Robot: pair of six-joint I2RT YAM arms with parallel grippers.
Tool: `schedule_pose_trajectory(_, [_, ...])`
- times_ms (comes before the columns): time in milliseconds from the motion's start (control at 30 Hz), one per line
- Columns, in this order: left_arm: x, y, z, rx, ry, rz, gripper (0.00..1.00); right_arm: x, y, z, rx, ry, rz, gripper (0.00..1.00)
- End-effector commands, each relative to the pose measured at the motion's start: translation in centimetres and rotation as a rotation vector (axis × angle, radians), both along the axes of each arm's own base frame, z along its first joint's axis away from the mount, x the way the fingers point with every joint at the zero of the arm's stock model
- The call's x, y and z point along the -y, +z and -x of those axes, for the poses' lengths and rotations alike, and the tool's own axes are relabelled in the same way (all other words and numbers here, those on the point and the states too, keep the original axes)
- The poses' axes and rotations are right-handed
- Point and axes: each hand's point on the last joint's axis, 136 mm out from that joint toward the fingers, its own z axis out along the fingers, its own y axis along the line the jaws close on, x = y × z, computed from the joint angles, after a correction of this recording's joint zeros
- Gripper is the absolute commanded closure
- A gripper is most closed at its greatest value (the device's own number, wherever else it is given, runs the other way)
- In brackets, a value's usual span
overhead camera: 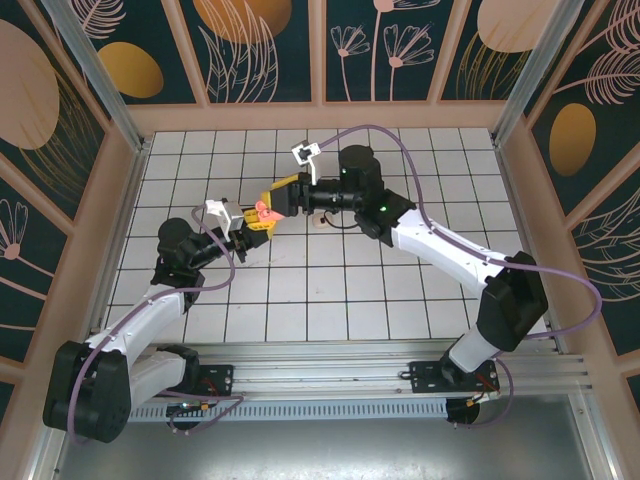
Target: Insert the wireless bluetooth earbuds into the charging case
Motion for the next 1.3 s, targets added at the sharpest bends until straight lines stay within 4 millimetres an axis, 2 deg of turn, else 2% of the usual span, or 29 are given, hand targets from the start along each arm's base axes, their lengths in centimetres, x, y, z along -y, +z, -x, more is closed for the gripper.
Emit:
schedule_pose_trajectory(0, [0.1, 1.9, 0.1, 0.065, 0.0, 0.005, 0.91, -0.1, 1.3, 1.5, -0.013, 0.083, -0.024, 0.41])
schedule_pose_trajectory(200, [-0.1, 1.8, -0.4, 0.059, 0.029, 0.004, 0.91, 1.0, 0.8, 2.7, -0.035, 0.088, -0.014, 0.46])
schedule_pose_trajectory(300, [0.0, 1.5, -0.6, 0.052, 0.029, -0.003, 0.91, 1.9, -0.1, 3.2, -0.058, 0.064, 0.004, 0.46])
schedule_pose_trajectory(467, [0.2, 0.8, -1.4, 0.01, 0.03, -0.011, 0.9, 3.5, -0.7, 3.4, -0.08, 0.002, 0.011, 0.47])
schedule_pose_trajectory(567, [0.2, 0.1, -2.3, -0.07, 0.05, -0.005, 0.91, 5.4, -1.4, 1.0, -0.129, -0.144, 0.018, 0.46])
schedule_pose_trajectory(633, [0.2, -0.8, -3.3, -0.173, 0.076, 0.009, 0.91, 7.4, -2.8, -1.5, -0.207, -0.276, 0.037, 0.46])
schedule_pose_trajectory(733, [0.6, -2.8, -4.9, -0.364, 0.113, 0.012, 0.92, 11.5, -5.3, -5.1, -0.341, -0.517, 0.073, 0.46])
schedule_pose_trajectory(800, [1.1, -4.5, -5.8, -0.501, 0.14, 0.013, 0.93, 14.6, -7.5, -6.8, -0.449, -0.668, 0.102, 0.46])
schedule_pose_trajectory(833, [1.4, -5.4, -6.1, -0.578, 0.144, 0.014, 0.93, 15.3, -8.5, -6.6, -0.487, -0.709, 0.124, 0.46])
schedule_pose_trajectory(867, [1.6, -6.2, -6.5, -0.642, 0.158, 0.016, 0.92, 17.0, -9.3, -7.3, -0.515, -0.768, 0.13, 0.46])
schedule_pose_trajectory(933, [1.9, -8.5, -7.3, -0.798, 0.194, 0.011, 0.93, 18.4, -10.2, -7.3, -0.542, -0.82, 0.144, 0.46])
schedule_pose_trajectory(1033, [2.1, -11.1, -7.8, -0.971, 0.238, 0.003, 0.93, 18.7, -10.9, -6.9, -0.574, -0.832, 0.146, 0.46])
schedule_pose_trajectory(1267, [1.2, -15.8, -10.0, -1.196, 0.404, -0.031, 0.91, 17.4, -13.0, -6.0, -0.632, -0.776, 0.179, 0.46])
